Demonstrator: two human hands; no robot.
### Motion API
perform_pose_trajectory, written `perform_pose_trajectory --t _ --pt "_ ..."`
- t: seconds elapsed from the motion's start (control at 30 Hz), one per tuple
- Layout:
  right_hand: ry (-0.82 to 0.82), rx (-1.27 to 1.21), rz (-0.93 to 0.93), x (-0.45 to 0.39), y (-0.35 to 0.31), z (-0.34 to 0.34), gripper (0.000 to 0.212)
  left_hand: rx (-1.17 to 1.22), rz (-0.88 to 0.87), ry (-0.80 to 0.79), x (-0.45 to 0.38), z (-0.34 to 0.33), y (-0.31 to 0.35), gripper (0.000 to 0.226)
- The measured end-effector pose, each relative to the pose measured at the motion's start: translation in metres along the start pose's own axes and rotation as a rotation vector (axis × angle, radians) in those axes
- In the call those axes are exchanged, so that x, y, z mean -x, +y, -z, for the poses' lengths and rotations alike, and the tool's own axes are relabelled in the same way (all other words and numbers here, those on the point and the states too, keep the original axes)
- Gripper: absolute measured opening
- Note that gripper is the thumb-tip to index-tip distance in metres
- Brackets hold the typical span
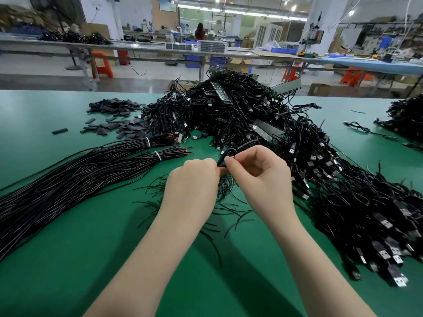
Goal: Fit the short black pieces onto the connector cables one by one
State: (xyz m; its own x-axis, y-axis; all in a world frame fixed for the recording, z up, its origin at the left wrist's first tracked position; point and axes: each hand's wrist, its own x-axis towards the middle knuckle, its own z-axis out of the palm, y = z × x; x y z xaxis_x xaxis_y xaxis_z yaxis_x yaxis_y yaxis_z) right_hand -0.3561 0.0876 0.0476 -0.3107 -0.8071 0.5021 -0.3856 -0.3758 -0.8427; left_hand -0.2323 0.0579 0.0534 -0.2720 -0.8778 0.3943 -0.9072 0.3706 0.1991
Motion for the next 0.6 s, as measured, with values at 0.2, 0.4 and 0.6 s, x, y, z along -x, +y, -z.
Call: perform_pose_trajectory --t 0.2,0.4,0.6 --pt "-0.105 -0.007 -0.104 -0.004 0.002 0.007 0.015 -0.108 -0.118 -0.034 -0.006 -0.006 -0.007 0.025" --pt "-0.325 0.239 -0.15 -0.006 -0.008 0.021 0.016 -0.226 -0.289 -0.193 -0.002 -0.003 -0.007 0.011" --pt "-0.678 0.234 -0.191 -0.016 -0.014 0.058 0.014 -0.133 -0.369 -0.516 0.012 0.021 0.012 0.018"
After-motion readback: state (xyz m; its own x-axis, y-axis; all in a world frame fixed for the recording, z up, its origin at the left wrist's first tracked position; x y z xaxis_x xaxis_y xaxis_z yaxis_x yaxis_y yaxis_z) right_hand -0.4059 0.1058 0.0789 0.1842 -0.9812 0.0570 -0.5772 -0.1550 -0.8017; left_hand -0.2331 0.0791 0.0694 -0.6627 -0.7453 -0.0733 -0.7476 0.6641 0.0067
